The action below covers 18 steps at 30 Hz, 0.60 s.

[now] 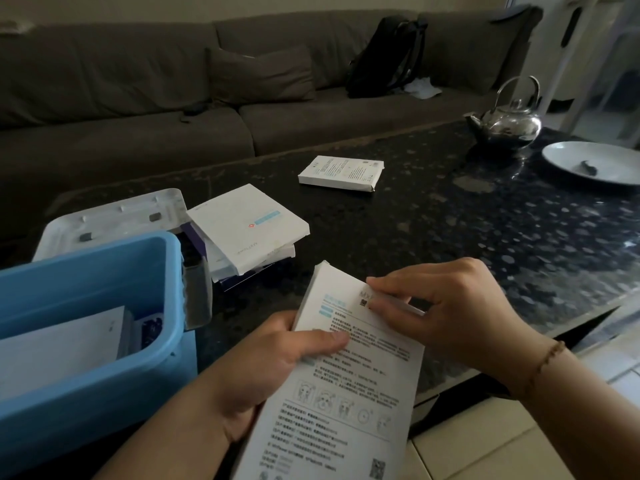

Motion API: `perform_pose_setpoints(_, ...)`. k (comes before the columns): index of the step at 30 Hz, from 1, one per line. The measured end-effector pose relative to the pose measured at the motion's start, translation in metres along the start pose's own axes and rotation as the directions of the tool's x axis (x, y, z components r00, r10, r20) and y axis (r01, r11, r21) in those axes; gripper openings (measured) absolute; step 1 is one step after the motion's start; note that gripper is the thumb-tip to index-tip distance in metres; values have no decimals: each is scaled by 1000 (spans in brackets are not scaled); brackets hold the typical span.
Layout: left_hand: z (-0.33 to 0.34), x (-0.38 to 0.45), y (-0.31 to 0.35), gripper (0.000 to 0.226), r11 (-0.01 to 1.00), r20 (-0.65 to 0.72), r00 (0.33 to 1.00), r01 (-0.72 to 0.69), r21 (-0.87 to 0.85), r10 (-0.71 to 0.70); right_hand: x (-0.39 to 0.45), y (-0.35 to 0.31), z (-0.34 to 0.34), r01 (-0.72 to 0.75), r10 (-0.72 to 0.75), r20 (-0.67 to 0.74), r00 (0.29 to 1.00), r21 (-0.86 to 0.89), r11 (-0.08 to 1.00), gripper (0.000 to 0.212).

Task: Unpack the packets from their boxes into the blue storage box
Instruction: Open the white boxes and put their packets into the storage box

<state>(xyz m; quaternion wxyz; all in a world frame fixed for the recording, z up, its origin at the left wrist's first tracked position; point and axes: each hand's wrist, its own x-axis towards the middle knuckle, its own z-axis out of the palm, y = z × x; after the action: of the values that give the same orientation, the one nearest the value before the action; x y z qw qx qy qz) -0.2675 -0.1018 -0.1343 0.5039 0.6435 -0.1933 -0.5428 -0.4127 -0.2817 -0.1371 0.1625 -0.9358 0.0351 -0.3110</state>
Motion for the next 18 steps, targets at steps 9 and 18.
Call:
perform_pose_setpoints(9,2,0,2,84,1000,19,1000,5,-15,-5,-1,2,3,10,-11,-43,999,-22,1000,23)
perform_pose_setpoints(18,1,0,1,67,1000,22,1000,18,-20,-17,-2,6,2,-3,5,-39,999,64,998,29)
